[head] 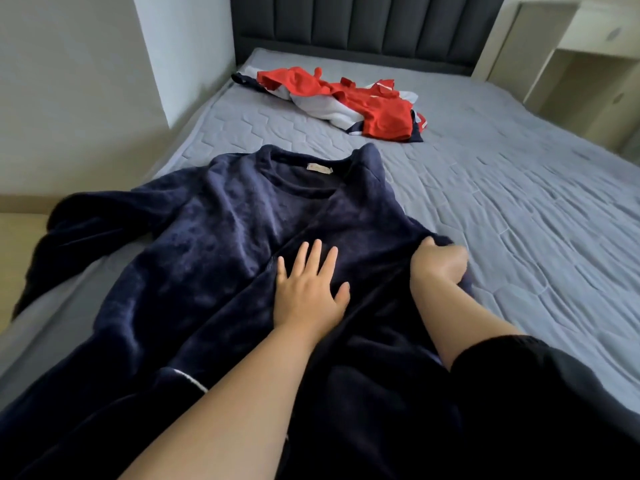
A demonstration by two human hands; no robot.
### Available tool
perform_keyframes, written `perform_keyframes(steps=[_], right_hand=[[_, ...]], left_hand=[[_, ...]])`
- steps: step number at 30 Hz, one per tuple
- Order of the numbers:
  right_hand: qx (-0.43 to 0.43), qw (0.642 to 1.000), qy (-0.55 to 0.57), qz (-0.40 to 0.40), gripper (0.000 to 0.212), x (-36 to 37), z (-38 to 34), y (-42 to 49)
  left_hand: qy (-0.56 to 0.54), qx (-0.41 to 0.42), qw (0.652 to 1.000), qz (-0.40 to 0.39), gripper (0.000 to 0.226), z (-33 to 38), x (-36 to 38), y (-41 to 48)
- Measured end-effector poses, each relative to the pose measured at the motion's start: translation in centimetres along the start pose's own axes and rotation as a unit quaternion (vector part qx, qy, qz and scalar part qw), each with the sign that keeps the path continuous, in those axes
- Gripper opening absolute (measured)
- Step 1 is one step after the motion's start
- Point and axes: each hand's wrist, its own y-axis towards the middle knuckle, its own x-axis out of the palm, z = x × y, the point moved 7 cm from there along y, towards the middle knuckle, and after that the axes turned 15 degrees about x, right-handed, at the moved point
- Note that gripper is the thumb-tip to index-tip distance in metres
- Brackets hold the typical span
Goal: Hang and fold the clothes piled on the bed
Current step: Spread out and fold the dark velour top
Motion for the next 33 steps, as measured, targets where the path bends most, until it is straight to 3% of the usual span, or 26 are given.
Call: perform_keyframes(steps=[2, 3, 4, 6, 7, 8, 9, 10, 12, 13, 15, 17, 18, 19, 20, 23, 24, 27, 30, 33], right_hand=[[-0.081, 0.993, 0.029, 0.086, 0.036, -0.8, -2.1, -1.1], [-0.182, 0.977, 0.005, 0.112, 0.045, -0.9, -3.7, -2.4], [-0.313, 0.941, -0.055, 0.116, 0.051, -0.5, -5.3, -4.1], [-0.531, 0.821, -0.203, 0.053, 0.05, 2.3, -6.1, -7.2], [-0.583, 0.758, -0.292, -0.003, 0.046, 4.1, -5.4, -7.5], [-0.578, 0.712, -0.393, -0.064, 0.044, 5.5, -4.0, -6.7], [-0.519, 0.693, -0.489, -0.107, 0.047, 6.2, -2.7, -4.8], [-0.43, 0.703, -0.553, -0.124, 0.052, 6.1, -1.9, -2.4], [-0.299, 0.757, -0.573, -0.099, 0.059, 5.2, -2.1, 0.5], [-0.299, 0.776, -0.551, -0.072, 0.06, 5.1, -2.6, 0.6], [-0.418, 0.786, -0.454, -0.037, 0.058, 5.3, -3.8, -2.0], [-0.504, 0.739, -0.437, -0.095, 0.056, 5.5, -2.4, -4.4], [-0.504, 0.713, -0.472, -0.12, 0.055, 5.2, -1.0, -4.2], [-0.466, 0.7, -0.524, -0.138, 0.056, 4.5, 0.5, -2.8], [-0.407, 0.709, -0.559, -0.138, 0.057, 3.4, 1.1, -0.9], [-0.271, 0.796, -0.537, -0.07, 0.061, -0.2, 0.8, 1.7], [-0.288, 0.803, -0.519, -0.046, 0.062, -0.7, 0.9, 0.8], [-0.402, 0.767, -0.498, -0.045, 0.061, -1.8, 3.6, -3.2], [-0.327, 0.78, -0.531, -0.05, 0.058, -4.3, 5.7, -1.7], [-0.276, 0.784, -0.555, -0.031, 0.057, -5.6, 5.3, -1.0]], left_hand=[[0.0, 0.0, 1.0, -0.002, 0.068, 0.0, 0.0, 0.0], [0.001, 0.0, 1.0, -0.006, 0.068, 0.0, 0.1, 0.0], [0.003, 0.0, 1.0, -0.01, 0.068, 0.0, 0.1, 0.0], [0.008, 0.0, 1.0, -0.013, 0.068, 0.1, 0.1, 0.1], [0.011, 0.002, 1.0, -0.014, 0.068, 0.1, 0.1, 0.2], [0.016, 0.005, 1.0, -0.014, 0.068, 0.2, 0.1, 0.2], [0.02, 0.009, 1.0, -0.014, 0.068, 0.2, 0.1, 0.2], [0.022, 0.011, 1.0, -0.017, 0.068, 0.3, 0.2, 0.2], [0.021, 0.012, 1.0, -0.018, 0.068, 0.3, 0.3, 0.2], [0.019, 0.012, 1.0, -0.018, 0.068, 0.2, 0.4, 0.2], [0.014, 0.01, 1.0, -0.015, 0.068, 0.1, 0.4, 0.2], [0.02, 0.012, 1.0, -0.015, 0.069, 0.1, 0.5, 0.2], [0.024, 0.014, 0.999, -0.017, 0.07, 0.1, 0.5, 0.2], [0.026, 0.017, 0.999, -0.022, 0.071, 0.2, 0.5, 0.2], [0.028, 0.019, 0.999, -0.026, 0.072, 0.2, 0.5, 0.2], [0.023, 0.021, 0.999, -0.028, 0.073, 0.2, 0.2, 0.1], [0.019, 0.024, 0.999, -0.025, 0.072, 0.3, 0.0, 0.1], [0.01, 0.049, 0.999, -0.013, 0.07, 0.7, -0.8, -0.1], [-0.002, 0.101, 0.994, -0.034, 0.069, 1.9, -1.2, -0.8], [-0.052, 0.119, 0.986, -0.107, 0.072, 2.8, -1.0, -2.6]])
